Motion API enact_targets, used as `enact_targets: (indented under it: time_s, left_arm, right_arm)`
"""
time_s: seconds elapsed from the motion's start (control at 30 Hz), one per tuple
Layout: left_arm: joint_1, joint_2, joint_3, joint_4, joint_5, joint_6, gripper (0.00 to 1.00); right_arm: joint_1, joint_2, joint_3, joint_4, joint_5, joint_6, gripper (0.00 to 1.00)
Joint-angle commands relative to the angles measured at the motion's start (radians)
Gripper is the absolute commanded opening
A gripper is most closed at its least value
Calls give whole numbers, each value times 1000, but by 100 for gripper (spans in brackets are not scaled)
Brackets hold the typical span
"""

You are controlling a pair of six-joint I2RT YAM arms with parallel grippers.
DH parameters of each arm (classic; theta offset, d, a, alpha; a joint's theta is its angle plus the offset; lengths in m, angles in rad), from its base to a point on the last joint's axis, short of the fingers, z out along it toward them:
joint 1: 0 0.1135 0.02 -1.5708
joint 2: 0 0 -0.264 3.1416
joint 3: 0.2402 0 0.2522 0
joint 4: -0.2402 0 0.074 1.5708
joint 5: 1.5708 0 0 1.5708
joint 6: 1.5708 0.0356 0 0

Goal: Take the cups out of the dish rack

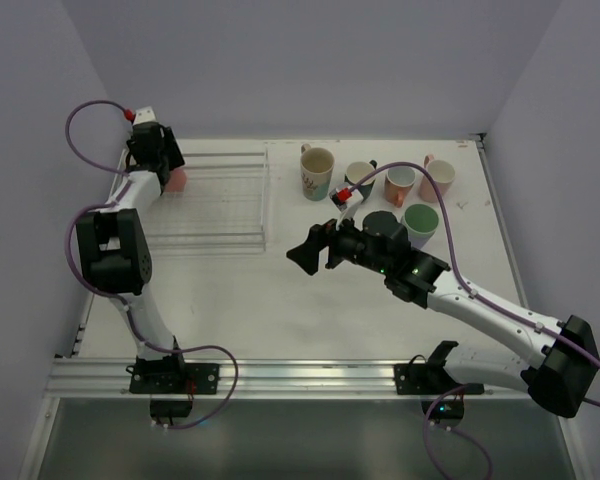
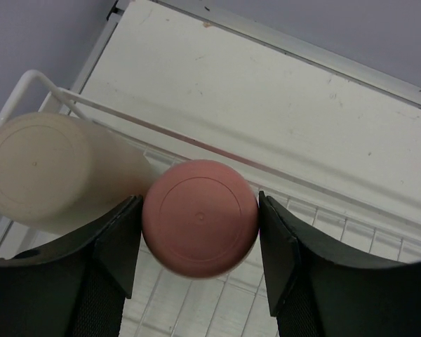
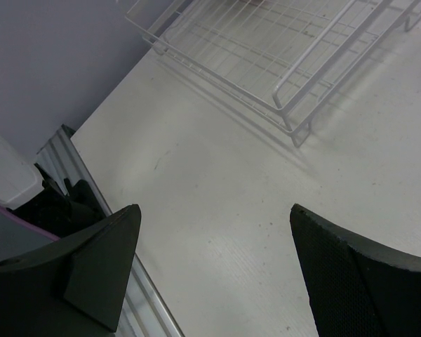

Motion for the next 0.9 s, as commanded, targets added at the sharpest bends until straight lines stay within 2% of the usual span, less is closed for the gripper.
enact_targets:
  time_s: [0.0, 0.03, 0.17, 0.33, 0.47, 0.57, 0.73, 0.87]
  left_arm:
    - [7, -62, -22, 59, 36, -11, 47]
    - [7, -94, -30, 59, 44, -17, 41]
    - [5, -200, -102, 70, 87, -48, 37]
    - [5, -421, -222, 84, 190, -183, 31]
    - [-2, -620, -399, 114, 381, -319, 29]
    - [-25, -854, -556, 200, 505, -448, 29]
    - [-33, -1082, -737, 265, 694, -617, 29]
    - [-31, -1246, -848, 402, 826, -816, 30]
  right_arm:
    - [0, 8, 32, 30, 31, -18, 89]
    - [0, 10, 36, 27, 31, -15, 89]
    - [0, -4, 39, 20, 24, 26, 90]
    - [0, -15, 21, 67, 19, 125, 90]
    - [0, -36, -19, 220, -10, 261, 90]
    - [0, -45, -47, 328, -22, 330, 89]
    - [0, -12, -42, 441, -45, 353, 89]
    - [0, 36, -22, 489, -55, 378, 90]
